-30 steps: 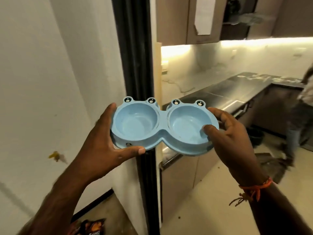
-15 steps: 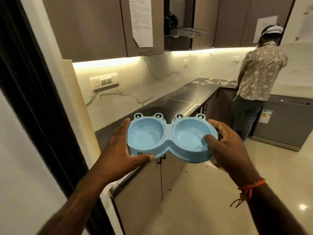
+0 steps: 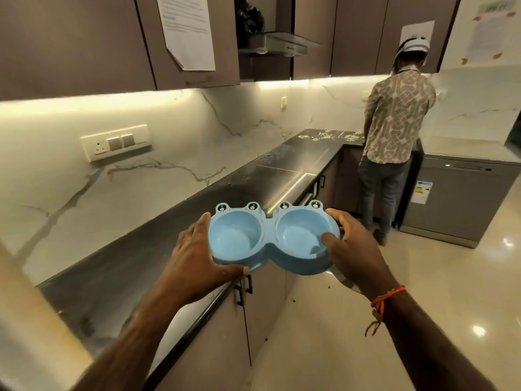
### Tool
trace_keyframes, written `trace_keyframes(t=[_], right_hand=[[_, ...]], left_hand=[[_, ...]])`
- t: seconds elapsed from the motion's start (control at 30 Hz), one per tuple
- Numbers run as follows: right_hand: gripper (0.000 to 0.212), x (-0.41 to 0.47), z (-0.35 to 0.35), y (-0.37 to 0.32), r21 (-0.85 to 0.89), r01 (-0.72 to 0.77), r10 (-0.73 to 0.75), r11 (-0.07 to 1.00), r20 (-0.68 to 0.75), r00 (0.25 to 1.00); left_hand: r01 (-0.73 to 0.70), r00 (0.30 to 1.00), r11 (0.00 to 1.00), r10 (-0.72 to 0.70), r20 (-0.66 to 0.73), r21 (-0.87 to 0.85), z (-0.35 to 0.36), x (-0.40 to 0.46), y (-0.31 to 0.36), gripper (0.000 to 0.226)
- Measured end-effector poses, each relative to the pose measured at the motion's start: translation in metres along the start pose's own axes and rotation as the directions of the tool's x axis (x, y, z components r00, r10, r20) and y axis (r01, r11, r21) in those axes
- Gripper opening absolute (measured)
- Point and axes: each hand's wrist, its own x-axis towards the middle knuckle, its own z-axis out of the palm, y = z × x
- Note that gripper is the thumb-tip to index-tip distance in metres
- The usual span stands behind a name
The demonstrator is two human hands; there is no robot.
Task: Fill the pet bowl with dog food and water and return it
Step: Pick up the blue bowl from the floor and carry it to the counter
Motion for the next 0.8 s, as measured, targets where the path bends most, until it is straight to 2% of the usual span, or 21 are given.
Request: trace_keyframes(t=[0.37, 0.53, 0.8], right_hand=[[0.052, 0.199, 0.092, 0.018, -0.098, 0.065, -0.055, 0.993, 0.103, 0.993], [0.057, 0.255, 0.128, 0.026, -0.138, 0.093, -0.066, 0.986, 0.184, 0.981], [0.048, 0.345, 0.208, 0.044, -0.102, 0.207, -0.153, 0.973, 0.383, 0.911]], left_hand=[[0.065, 0.998, 0.996, -0.064, -0.015, 0.065, 0.011, 0.186, -0.046, 0.13], [0.128, 0.992, 0.991, -0.127, -0.015, 0.048, 0.018, 0.226, -0.065, 0.128], [0.314, 0.945, 0.948, -0.307, -0.11, 0.054, 0.048, 0.271, -0.114, 0.133]])
